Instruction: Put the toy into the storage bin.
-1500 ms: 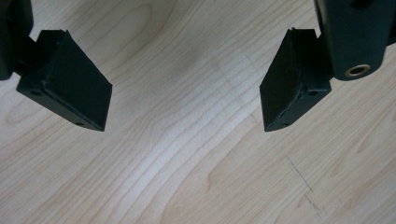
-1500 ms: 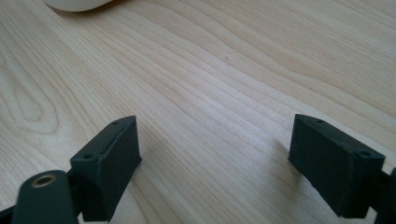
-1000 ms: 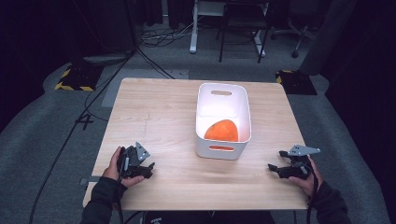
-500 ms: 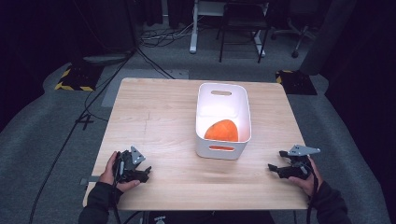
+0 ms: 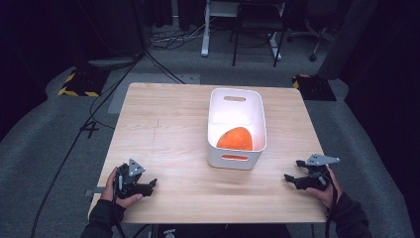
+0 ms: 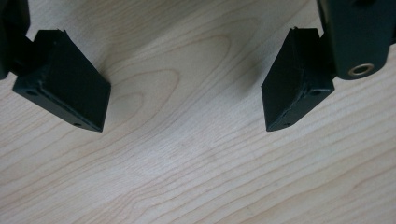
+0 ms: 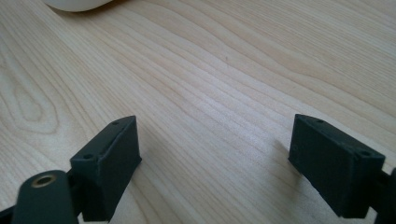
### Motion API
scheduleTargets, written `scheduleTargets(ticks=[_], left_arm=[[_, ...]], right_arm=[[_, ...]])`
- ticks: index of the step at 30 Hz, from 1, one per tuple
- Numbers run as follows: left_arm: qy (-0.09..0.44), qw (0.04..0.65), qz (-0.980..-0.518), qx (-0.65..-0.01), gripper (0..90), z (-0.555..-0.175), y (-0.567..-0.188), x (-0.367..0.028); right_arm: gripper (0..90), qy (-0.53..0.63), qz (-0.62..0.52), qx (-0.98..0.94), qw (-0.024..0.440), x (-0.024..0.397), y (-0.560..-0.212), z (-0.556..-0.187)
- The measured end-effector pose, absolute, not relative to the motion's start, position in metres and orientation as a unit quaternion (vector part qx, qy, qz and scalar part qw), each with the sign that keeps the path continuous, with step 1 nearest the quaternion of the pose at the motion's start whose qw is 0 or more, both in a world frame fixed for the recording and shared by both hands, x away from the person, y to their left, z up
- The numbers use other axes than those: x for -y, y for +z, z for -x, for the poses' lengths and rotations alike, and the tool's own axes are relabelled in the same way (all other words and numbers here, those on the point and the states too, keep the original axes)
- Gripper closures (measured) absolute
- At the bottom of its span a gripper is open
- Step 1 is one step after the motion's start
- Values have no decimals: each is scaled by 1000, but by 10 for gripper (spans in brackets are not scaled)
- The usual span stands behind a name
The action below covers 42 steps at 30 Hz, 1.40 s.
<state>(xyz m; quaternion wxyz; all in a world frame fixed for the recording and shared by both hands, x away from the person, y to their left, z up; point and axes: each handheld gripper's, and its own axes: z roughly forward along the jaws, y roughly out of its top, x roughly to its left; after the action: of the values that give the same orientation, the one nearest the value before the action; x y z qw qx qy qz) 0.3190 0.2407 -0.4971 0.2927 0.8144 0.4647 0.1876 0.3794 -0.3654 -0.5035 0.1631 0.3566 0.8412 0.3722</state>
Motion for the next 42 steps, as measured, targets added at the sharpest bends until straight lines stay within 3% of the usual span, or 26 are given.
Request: scheduleTargets(ticks=[6, 42], left_arm=[[179, 322, -796, -480, 153, -317, -503, -249], [176, 323, -795, -482, 150, -316, -503, -250]], right_arm=[[164, 372, -357, -841, 163, 365, -503, -379], [163, 372, -356, -841, 163, 365, -504, -379]])
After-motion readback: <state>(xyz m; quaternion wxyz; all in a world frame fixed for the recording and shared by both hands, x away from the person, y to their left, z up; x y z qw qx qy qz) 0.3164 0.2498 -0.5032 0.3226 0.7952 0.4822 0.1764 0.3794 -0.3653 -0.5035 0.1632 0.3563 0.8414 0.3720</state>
